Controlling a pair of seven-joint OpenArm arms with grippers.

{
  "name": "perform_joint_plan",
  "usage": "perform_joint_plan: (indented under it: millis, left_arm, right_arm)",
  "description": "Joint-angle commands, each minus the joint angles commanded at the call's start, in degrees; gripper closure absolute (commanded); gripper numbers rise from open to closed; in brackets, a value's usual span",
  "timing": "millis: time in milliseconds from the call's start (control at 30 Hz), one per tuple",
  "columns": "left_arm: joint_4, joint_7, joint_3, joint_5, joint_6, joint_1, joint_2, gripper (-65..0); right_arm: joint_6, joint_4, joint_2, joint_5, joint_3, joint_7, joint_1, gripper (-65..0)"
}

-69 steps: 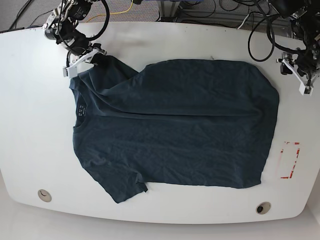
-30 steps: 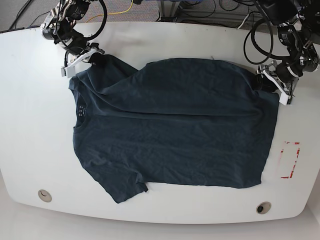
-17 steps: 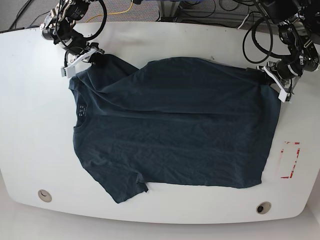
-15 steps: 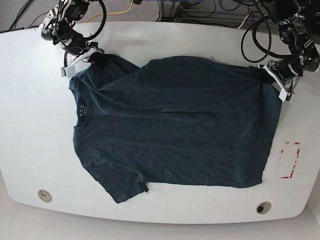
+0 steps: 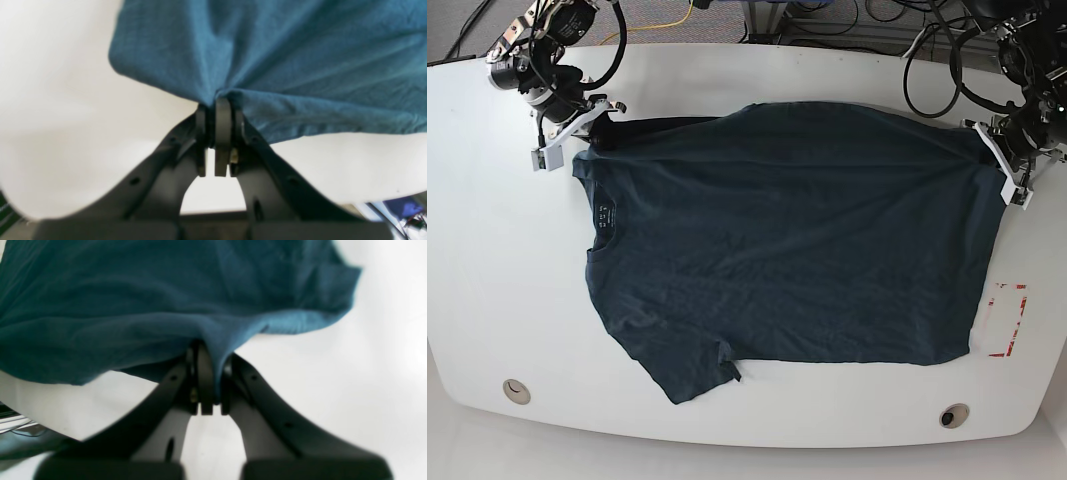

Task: Layout the t-shirt on the table in an organized manner, then fold the t-shirt properly
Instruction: 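Lift the shoulder edge with both grippers and fold it over toward the hem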

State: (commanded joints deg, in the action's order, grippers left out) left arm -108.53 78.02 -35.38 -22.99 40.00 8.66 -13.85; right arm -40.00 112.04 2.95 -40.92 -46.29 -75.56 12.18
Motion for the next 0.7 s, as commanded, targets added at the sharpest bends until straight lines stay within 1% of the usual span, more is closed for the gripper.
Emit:
perform_joint_plan:
  millis: [100, 167, 233, 333, 433, 467, 600, 667, 700]
  left_arm:
    - [-1.8, 1.5, 0.0, 0.0, 0.0, -0.4, -0.1, 0.0]
    - [-2.9, 2.0, 0.0, 0.0, 0.0, -1.1, -0.8, 0.0]
    - [-3.9, 2.0, 0.0, -0.1, 0.0, -2.4, -1.9, 0.0]
    - [-4.0, 2.0, 0.0, -0.6, 0.0, -4.1, -2.7, 0.0]
    - [-4.0, 2.0, -0.1, -2.2, 0.0, -7.4, -3.5, 0.0]
    - [-4.0, 1.4, 0.0, -2.7, 0.0, -9.1, -3.5, 0.0]
    - [-4.0, 0.4, 0.4, -3.2, 0.0, -14.7, -3.3, 0.0]
    - [-4.0, 0.5, 1.8, -3.2, 0.0, -17.8, -3.3, 0.0]
    - [-4.0, 0.5, 3.3, -3.2, 0.0, -19.5, -3.3, 0.0]
  right_arm:
    - [0.00, 0.2, -0.5, 0.0, 0.0, 0.0, -0.1, -0.2]
    - [0.00, 0.3, -0.6, 0.0, 0.0, 0.0, -0.1, -0.2]
    - [0.00, 0.5, -1.8, 0.0, 0.0, 0.0, -0.8, -0.2]
    - [0.00, 1.2, -3.3, 0.0, 0.0, -0.1, -1.9, -0.2]
    - [0.00, 1.6, -5.1, -0.1, 0.1, -0.1, -3.3, -0.2]
    - [0.00, 1.8, -6.3, -0.1, 0.1, -0.1, -4.9, -0.2]
    - [0.00, 1.8, -7.9, 0.0, 0.1, -0.1, -8.9, -0.2]
    - [0.00, 1.7, -8.3, 0.2, 0.1, -0.1, -10.8, -0.2]
    - [0.00, 1.7, -9.1, 0.3, 0.1, -0.1, -12.1, -0.2]
